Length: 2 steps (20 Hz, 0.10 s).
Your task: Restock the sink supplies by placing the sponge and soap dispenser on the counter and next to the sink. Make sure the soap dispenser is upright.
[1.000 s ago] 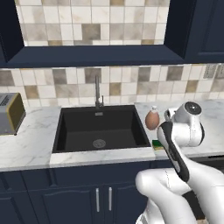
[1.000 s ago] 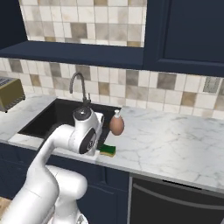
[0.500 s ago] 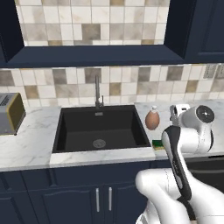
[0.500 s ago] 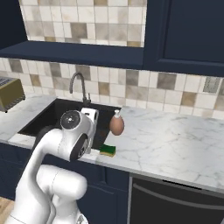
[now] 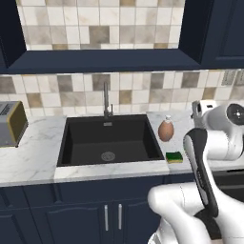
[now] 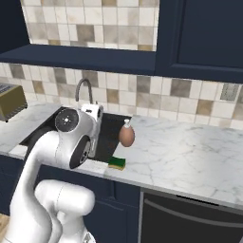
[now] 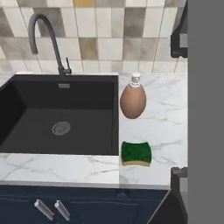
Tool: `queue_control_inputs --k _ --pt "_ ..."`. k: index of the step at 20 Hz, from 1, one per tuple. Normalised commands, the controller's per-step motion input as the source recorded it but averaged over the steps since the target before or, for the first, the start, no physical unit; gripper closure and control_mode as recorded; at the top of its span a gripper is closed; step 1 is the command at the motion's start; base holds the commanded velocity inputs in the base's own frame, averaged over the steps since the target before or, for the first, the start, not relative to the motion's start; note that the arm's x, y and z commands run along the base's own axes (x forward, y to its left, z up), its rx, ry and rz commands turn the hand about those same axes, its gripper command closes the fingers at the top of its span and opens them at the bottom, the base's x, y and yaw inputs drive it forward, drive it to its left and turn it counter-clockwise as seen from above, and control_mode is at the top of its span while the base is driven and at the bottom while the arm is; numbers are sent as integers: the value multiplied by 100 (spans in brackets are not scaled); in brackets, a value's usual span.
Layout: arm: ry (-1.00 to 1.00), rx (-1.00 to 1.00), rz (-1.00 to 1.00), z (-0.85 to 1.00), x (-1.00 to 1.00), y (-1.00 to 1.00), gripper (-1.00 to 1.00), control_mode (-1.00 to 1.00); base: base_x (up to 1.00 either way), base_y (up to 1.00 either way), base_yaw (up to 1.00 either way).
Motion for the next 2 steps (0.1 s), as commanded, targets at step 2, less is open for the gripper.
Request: queue_control_inputs --k 2 --pt "-3 0 0 53 -11 0 -100 -100 0 0 0"
